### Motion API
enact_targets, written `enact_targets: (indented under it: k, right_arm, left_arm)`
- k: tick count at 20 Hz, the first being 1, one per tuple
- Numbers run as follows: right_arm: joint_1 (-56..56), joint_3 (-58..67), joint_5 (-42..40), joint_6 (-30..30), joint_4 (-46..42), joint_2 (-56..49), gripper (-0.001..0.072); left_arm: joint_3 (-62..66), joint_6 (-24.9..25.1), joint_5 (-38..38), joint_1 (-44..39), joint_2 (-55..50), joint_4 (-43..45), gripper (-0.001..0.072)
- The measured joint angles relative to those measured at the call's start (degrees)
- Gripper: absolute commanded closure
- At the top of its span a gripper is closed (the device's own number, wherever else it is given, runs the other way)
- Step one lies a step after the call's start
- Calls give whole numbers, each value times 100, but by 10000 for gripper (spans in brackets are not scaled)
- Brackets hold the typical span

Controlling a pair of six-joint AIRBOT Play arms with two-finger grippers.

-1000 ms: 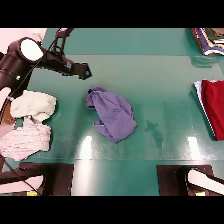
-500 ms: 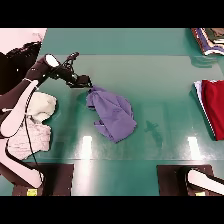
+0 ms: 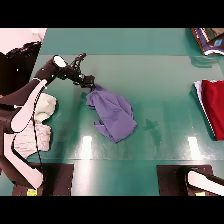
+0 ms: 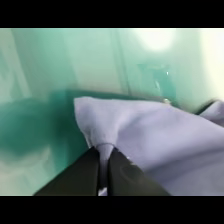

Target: Fold the shirts.

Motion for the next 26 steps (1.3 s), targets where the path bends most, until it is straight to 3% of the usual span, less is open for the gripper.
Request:
enact_targets:
  k: [1,2,3,4,7,12,16,18,19,26]
  right_arm:
    - [55,-321,61,33,-26,0,694]
    - [127,-675,85,55,-48,0,592]
    - [238,-1126,81,72,-70,0,312]
    - [380,-1582,9,81,-76,-2,134]
    - [1008,-3169,-715,59,-57,-4,136]
    - [2181,-5051,-2122,-645,807,-138,139]
    - [2887,-5381,-2551,-1132,1309,-549,336]
    - [3095,-5307,-2682,-1274,1408,-730,651]
    - [3163,-5235,-2730,-1344,1447,-789,698]
    - [2970,-4350,-2809,-1475,1060,-431,700]
  left_arm:
    - [205,4,-107,-2,0,37,678]
    - [415,9,-225,-9,-2,101,678]
    - [658,20,-376,-13,-4,131,677]
    - [887,22,-496,-22,-4,153,678]
    - [1482,24,-846,-13,-4,223,677]
    - [1921,28,-1113,-13,-4,267,677]
    - [2009,28,-1237,-13,-4,289,678]
    - [2024,26,-1318,-13,-4,313,678]
    - [2033,22,-1370,-13,-4,334,678]
    - [2197,-20,-1438,-13,584,667,678]
